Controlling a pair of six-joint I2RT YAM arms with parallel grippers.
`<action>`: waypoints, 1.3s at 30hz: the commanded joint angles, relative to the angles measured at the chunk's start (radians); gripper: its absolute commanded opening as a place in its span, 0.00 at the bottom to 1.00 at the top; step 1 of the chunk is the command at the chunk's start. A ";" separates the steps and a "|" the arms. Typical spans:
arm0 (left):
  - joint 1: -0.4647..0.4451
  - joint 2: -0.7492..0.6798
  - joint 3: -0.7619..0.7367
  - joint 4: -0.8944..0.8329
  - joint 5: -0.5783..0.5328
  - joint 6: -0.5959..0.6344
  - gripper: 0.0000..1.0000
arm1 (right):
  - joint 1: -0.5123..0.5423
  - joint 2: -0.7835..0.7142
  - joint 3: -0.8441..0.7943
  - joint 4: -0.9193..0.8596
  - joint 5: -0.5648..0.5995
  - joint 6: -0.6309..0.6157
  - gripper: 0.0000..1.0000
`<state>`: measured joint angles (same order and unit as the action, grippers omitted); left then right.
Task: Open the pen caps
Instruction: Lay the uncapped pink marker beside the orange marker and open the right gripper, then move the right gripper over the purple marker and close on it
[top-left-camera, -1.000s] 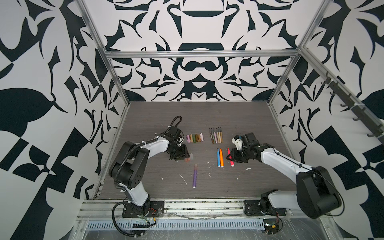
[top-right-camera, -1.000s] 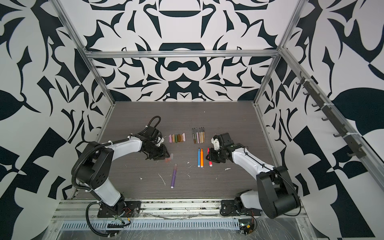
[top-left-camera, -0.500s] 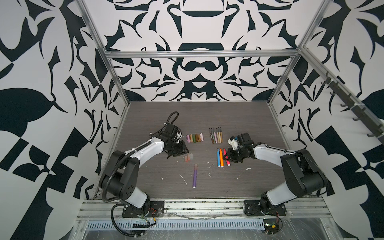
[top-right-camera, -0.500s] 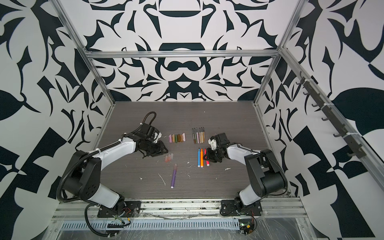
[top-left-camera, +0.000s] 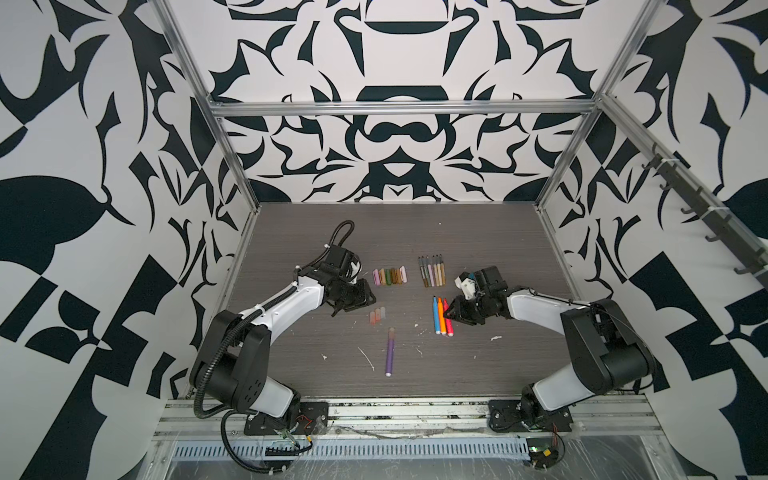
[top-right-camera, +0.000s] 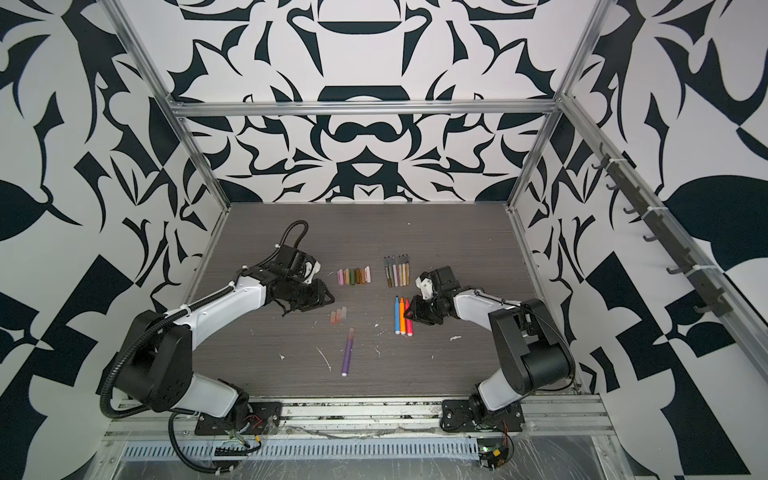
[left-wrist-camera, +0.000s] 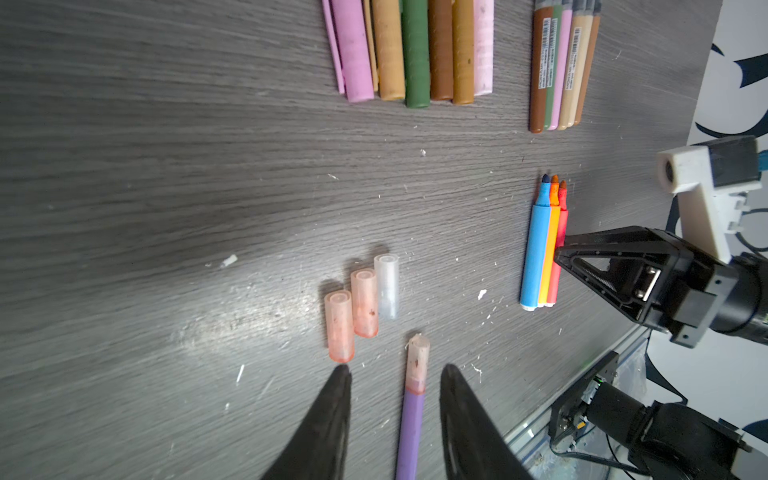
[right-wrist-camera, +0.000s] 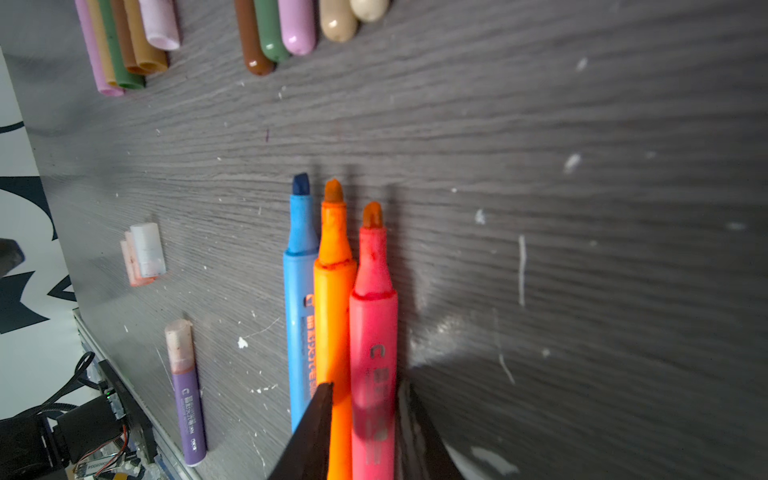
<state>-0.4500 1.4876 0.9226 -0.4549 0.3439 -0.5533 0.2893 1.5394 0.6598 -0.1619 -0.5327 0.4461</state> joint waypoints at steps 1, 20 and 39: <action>0.005 -0.027 0.005 -0.042 0.004 -0.009 0.40 | -0.002 -0.021 -0.009 0.005 0.006 -0.004 0.31; 0.004 -0.090 0.002 -0.028 -0.003 -0.043 0.40 | -0.001 -0.267 -0.026 -0.168 0.089 -0.029 0.47; 0.045 -0.409 -0.099 0.082 -0.200 -0.153 0.42 | 0.873 -0.001 0.253 -0.211 0.566 0.598 0.42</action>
<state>-0.4183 1.1252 0.8516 -0.3809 0.2020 -0.6830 1.1213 1.4719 0.8154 -0.3347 -0.0944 0.8555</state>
